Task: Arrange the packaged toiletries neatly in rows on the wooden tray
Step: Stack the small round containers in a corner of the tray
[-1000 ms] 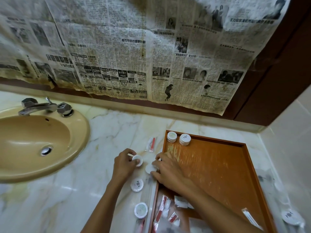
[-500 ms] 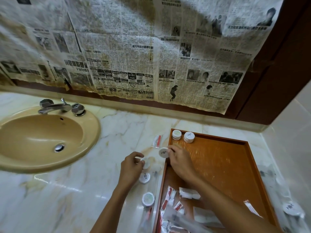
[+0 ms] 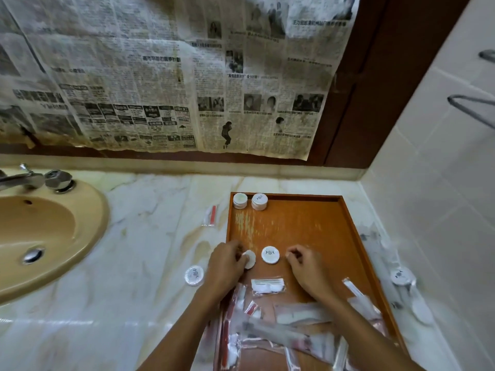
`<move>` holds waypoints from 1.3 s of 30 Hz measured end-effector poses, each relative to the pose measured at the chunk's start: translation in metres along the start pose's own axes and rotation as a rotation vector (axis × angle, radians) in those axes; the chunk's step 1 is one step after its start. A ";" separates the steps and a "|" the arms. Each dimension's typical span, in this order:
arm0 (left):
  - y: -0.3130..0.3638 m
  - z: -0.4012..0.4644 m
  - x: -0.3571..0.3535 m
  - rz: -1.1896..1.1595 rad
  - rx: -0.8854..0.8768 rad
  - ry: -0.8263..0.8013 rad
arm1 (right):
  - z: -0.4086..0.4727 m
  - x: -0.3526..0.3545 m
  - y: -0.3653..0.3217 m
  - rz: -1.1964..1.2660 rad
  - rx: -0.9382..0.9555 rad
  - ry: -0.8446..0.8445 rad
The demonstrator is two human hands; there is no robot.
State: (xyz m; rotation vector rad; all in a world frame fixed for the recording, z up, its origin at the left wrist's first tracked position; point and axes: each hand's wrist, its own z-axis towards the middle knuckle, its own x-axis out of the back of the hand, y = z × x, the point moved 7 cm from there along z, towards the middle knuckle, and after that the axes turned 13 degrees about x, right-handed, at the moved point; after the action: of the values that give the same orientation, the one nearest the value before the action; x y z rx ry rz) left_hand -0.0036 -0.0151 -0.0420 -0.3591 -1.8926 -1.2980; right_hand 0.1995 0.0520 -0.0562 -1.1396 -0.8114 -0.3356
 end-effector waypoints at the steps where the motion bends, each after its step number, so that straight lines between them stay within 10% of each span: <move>1: 0.002 0.001 -0.001 0.072 -0.043 0.021 | -0.002 0.002 0.003 -0.010 0.009 -0.005; 13: 0.004 0.005 -0.009 0.586 -0.229 -0.023 | 0.011 -0.025 -0.015 -0.204 0.272 -0.253; 39: 0.014 0.100 0.006 0.488 -0.088 0.131 | 0.101 -0.057 -0.002 -0.205 0.144 -0.011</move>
State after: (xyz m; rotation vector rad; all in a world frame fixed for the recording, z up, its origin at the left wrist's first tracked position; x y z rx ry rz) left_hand -0.0443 0.0776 -0.0440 -0.7139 -1.5163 -1.0447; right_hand 0.1192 0.1327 -0.0777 -0.9270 -0.9496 -0.4338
